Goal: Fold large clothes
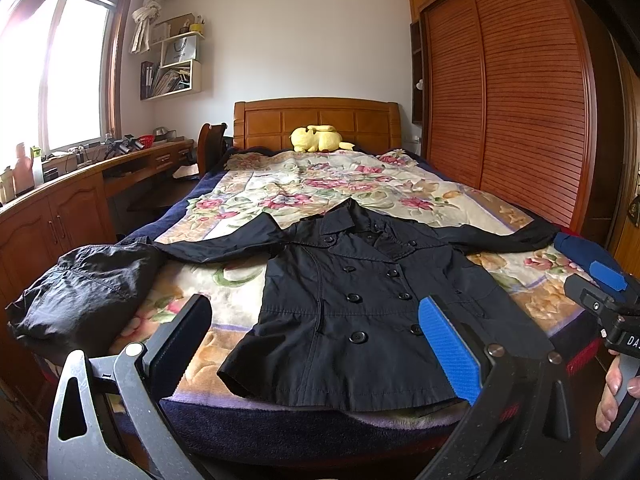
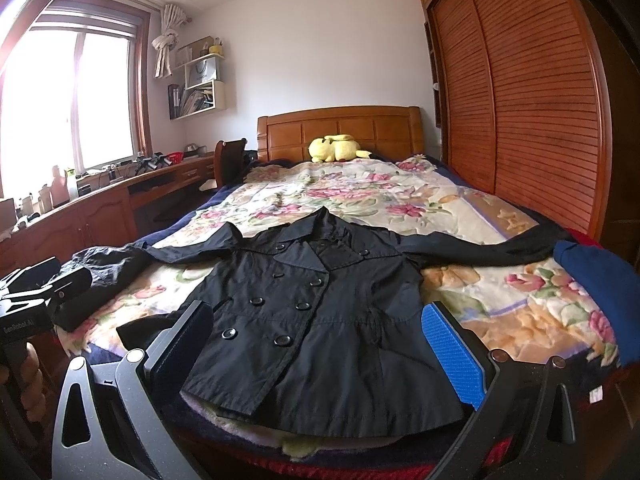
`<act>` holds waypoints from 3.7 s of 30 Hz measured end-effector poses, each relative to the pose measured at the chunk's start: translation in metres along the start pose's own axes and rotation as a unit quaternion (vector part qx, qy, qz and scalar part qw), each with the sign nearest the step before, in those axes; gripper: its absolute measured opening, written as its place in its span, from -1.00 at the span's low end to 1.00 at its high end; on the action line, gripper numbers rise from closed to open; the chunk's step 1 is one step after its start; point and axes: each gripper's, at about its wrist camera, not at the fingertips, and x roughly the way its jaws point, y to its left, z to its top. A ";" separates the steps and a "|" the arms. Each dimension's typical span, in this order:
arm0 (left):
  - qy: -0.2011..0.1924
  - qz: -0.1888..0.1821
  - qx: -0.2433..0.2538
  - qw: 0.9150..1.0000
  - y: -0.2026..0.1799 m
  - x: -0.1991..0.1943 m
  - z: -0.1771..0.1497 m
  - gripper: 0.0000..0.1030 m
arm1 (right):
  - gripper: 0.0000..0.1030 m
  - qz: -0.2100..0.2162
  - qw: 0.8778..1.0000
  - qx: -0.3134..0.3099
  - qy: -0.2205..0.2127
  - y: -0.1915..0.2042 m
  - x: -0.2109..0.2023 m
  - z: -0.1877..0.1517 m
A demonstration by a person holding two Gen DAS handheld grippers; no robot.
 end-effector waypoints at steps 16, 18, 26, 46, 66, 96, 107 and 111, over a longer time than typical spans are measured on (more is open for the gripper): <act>0.045 0.012 -0.006 0.999 0.028 0.078 -0.020 1.00 | 1.00 0.034 0.999 -0.019 0.033 0.001 0.061 -0.005; 0.050 0.013 -0.010 0.999 0.034 0.090 -0.023 1.00 | 1.00 0.038 0.999 -0.021 0.032 0.002 0.070 -0.002; 0.060 0.017 -0.012 0.998 0.058 0.128 -0.028 1.00 | 1.00 0.056 0.997 -0.043 0.037 0.013 0.101 0.002; 0.055 0.044 -0.011 0.997 0.140 0.218 0.018 1.00 | 1.00 0.110 0.987 -0.074 0.089 0.019 0.154 0.005; 0.185 0.044 -0.008 0.982 0.204 0.366 0.009 1.00 | 1.00 0.105 0.981 -0.124 0.103 0.040 0.199 0.015; 0.235 0.024 -0.189 0.953 0.287 0.444 0.010 -0.81 | 1.00 0.109 0.976 -0.145 0.120 0.042 0.209 0.004; 0.167 -0.068 -0.049 0.982 0.175 0.366 0.072 -0.86 | 1.00 0.098 0.981 -0.124 0.112 0.028 0.192 0.004; 0.168 -0.093 -0.002 0.981 0.128 0.344 0.087 -0.86 | 1.00 0.090 0.983 -0.122 0.108 0.023 0.184 0.004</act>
